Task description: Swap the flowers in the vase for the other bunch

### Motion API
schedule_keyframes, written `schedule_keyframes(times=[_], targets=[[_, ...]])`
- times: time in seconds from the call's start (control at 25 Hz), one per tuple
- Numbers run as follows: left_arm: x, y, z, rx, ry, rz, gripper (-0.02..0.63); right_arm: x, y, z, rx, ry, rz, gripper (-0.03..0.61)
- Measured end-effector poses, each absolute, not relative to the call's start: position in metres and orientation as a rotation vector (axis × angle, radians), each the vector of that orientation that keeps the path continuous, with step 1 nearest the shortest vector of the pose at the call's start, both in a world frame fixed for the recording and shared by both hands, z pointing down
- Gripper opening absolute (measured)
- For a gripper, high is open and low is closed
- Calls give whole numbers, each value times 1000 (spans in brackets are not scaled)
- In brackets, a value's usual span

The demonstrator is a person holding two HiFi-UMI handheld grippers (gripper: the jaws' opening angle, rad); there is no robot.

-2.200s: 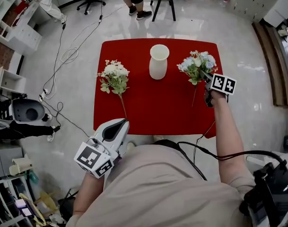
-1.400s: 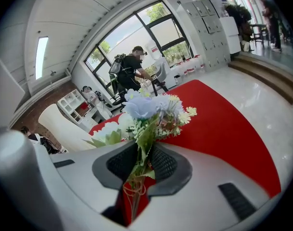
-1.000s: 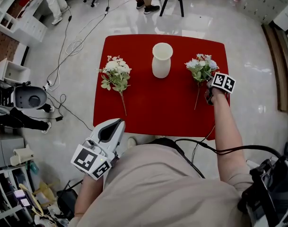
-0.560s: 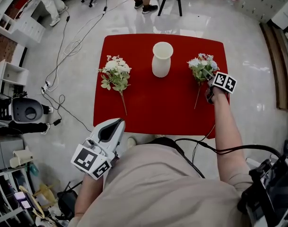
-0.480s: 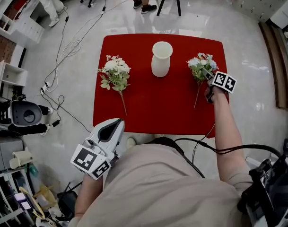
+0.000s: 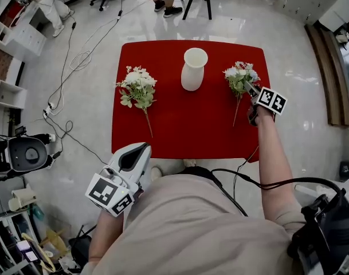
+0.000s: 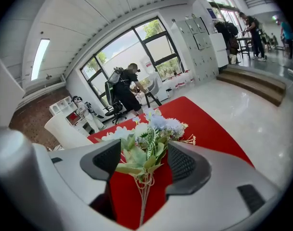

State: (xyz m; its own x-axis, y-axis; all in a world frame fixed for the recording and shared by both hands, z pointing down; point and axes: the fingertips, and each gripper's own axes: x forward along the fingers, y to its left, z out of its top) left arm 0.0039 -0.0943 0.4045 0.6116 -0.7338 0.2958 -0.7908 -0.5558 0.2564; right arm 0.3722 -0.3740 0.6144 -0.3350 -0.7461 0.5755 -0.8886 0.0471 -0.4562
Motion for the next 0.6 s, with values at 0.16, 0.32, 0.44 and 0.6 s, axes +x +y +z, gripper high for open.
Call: schedule_keyframes(times=[0.16,0.32,0.44,0.6], targets=[[1,-87,405,2506,-1197,232,8,369,-356,598,1704,-2147,1092,310],[-2,-79,401,2536,-1175,244,7,360,-337,576,1698,-2162,1019,310],[-9,-72,398,2541,-1147,221,8,348,-320,558,1685,-2177,954,307],[-21,-61,403,2556,-1125,216,8,320,-296,543,1645,-2211,900,301]])
